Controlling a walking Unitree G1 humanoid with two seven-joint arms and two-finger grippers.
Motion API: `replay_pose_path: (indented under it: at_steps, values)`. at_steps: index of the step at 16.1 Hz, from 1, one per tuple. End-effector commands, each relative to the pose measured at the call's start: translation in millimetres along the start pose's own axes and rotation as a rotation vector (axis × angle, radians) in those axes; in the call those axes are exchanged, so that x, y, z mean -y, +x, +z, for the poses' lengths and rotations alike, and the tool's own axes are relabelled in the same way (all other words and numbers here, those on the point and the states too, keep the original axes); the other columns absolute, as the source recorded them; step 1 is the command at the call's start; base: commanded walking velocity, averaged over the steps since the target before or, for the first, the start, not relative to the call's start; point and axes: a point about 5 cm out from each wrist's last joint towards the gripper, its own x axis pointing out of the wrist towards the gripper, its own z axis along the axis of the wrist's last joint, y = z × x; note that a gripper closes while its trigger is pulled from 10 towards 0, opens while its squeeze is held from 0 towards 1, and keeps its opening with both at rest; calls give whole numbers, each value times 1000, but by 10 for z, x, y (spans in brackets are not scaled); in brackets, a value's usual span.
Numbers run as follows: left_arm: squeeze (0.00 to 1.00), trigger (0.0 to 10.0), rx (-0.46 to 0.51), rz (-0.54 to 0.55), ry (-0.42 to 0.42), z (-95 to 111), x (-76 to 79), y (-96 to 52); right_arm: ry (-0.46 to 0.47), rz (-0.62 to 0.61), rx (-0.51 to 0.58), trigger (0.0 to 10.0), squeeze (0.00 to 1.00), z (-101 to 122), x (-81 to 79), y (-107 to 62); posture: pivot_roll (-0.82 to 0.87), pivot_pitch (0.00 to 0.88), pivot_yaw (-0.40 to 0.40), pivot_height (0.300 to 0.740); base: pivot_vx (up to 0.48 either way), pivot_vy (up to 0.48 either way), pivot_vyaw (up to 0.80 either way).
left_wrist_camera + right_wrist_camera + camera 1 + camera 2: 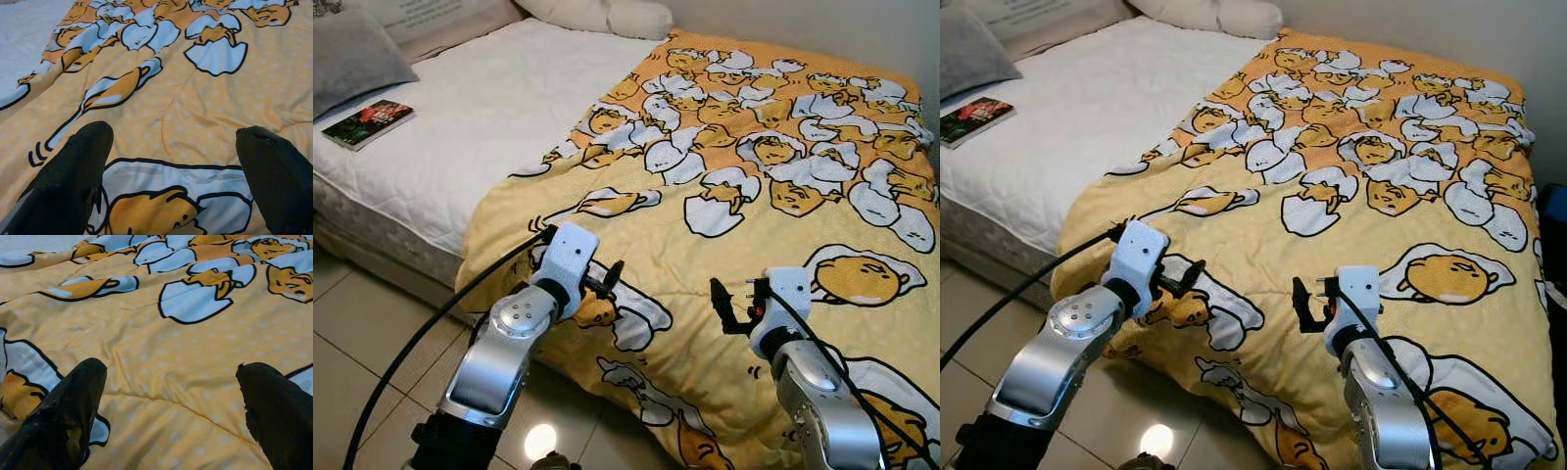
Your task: Clean up the room
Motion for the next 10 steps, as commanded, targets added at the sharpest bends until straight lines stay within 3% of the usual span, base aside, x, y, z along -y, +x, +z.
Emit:
replay_pose_path:
  at_steps: [1, 4, 10]
  values:
    - [0, 10000, 0, 4, 12, 28, 2, 6, 27, -7, -2, 10000, 0, 6, 5, -8, -77, 14, -30, 740, 0, 281, 0]
    - [0, 10000, -3, 1, 15, 30, -6, 3, 36, -6, -11, 10000, 0, -12, -17, -20, -79, 14, -28, 740, 0, 325, 0]
    - [0, 10000, -1, 7, 11, 31, -18, -2, 56, -15, -15, 10000, 0, -19, 12, 10, -69, 0, -41, 740, 0, 333, -499]
